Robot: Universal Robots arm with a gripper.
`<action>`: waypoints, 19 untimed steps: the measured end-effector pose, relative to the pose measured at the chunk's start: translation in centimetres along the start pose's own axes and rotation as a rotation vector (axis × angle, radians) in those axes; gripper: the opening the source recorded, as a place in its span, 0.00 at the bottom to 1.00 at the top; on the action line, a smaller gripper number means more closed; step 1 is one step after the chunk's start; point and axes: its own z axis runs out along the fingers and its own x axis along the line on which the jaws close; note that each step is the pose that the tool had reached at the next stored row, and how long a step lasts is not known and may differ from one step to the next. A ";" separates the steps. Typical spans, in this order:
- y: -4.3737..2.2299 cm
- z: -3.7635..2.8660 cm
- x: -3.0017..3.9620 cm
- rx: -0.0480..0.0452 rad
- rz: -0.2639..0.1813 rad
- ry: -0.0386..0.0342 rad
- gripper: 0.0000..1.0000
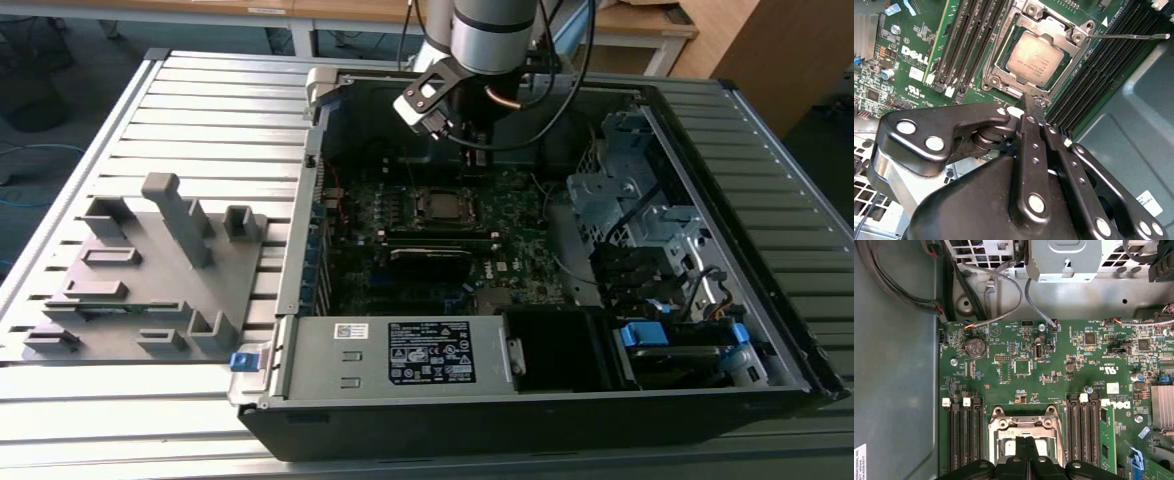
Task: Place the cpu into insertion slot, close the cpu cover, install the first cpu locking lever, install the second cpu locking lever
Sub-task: 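Close the cpu cover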
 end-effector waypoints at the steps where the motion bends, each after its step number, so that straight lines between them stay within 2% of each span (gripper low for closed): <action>1: 0.00 0.00 0.00 0.0002 0.000 0.0001 0.10; 5: -0.08 0.02 0.00 0.0003 0.000 0.0002 0.10; 14: -1.18 0.13 -0.05 0.0004 0.000 0.0000 0.10; 19: -1.24 0.14 -0.05 0.0003 0.000 0.0002 0.10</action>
